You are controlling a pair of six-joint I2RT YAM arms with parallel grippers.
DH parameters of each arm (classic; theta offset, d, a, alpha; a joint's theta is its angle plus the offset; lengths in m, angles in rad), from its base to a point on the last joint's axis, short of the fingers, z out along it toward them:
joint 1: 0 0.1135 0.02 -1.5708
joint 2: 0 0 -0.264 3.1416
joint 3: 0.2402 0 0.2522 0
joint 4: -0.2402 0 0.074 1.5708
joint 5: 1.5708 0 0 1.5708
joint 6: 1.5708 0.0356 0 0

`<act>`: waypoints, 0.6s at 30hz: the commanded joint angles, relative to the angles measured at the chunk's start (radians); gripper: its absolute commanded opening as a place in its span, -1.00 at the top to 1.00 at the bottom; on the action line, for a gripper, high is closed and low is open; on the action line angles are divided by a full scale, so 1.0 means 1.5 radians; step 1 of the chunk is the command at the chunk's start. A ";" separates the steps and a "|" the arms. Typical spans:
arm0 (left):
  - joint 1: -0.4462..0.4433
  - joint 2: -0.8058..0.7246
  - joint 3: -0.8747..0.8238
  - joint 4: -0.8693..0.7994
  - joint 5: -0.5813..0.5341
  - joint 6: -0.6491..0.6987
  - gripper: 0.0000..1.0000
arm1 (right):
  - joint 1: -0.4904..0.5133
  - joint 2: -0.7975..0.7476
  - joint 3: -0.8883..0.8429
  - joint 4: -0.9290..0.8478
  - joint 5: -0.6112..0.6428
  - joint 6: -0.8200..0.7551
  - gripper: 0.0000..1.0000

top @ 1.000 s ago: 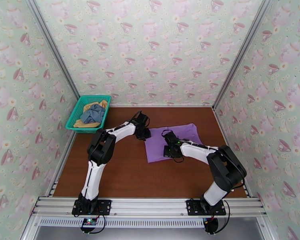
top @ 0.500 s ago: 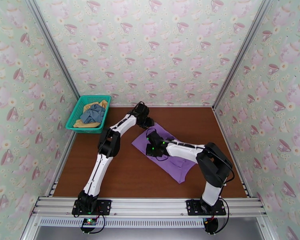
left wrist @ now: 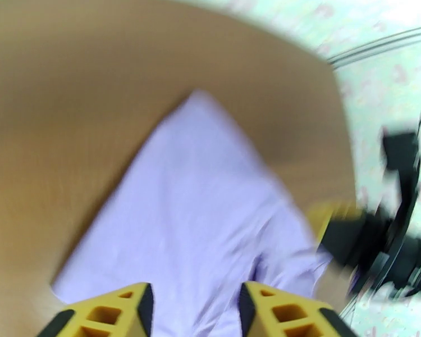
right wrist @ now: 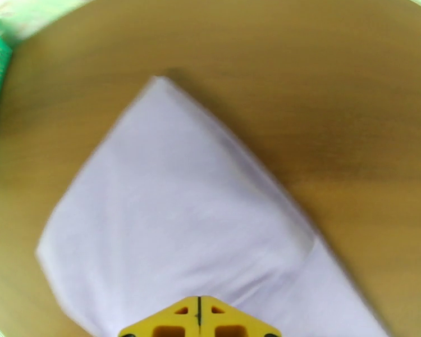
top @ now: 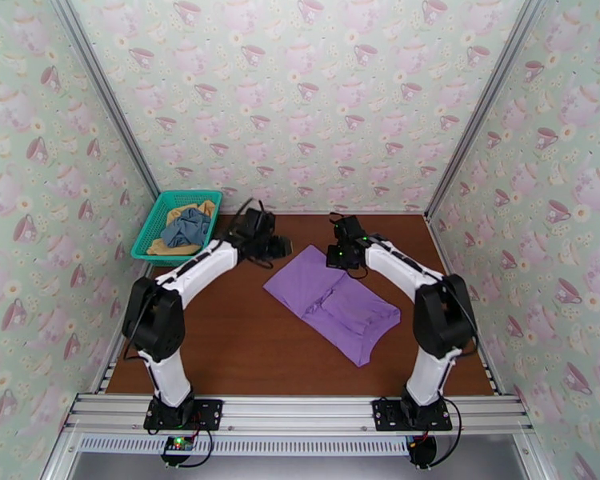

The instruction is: Fold and stack the mixed laundry pile

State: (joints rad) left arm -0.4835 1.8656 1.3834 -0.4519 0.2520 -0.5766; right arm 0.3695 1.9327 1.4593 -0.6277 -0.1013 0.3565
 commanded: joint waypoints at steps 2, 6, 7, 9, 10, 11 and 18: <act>-0.024 0.064 -0.043 0.041 -0.035 -0.074 0.23 | -0.015 0.070 0.026 0.006 -0.042 -0.015 1.00; -0.028 0.111 -0.031 0.038 -0.057 -0.080 0.25 | -0.030 0.081 -0.018 0.052 -0.024 0.031 1.00; -0.028 0.128 -0.019 0.029 -0.061 -0.076 0.25 | -0.032 0.077 -0.035 0.065 -0.015 0.044 1.00; -0.022 0.164 0.015 0.010 -0.065 -0.059 0.26 | -0.032 0.060 -0.083 0.098 -0.005 0.076 1.00; -0.015 0.188 0.037 -0.001 -0.067 -0.049 0.26 | -0.032 0.047 -0.116 0.121 -0.006 0.099 1.00; -0.008 0.211 0.065 -0.012 -0.068 -0.036 0.26 | -0.032 0.030 -0.153 0.148 -0.008 0.128 1.00; 0.051 0.383 0.353 -0.127 -0.036 0.055 0.27 | 0.007 -0.082 -0.409 0.401 0.003 0.387 1.00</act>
State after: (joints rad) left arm -0.4515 2.3230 1.8046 -0.5152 0.2070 -0.5724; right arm 0.3408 1.8145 0.9604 -0.1158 -0.1207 0.7216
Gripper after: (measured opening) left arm 0.363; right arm 0.066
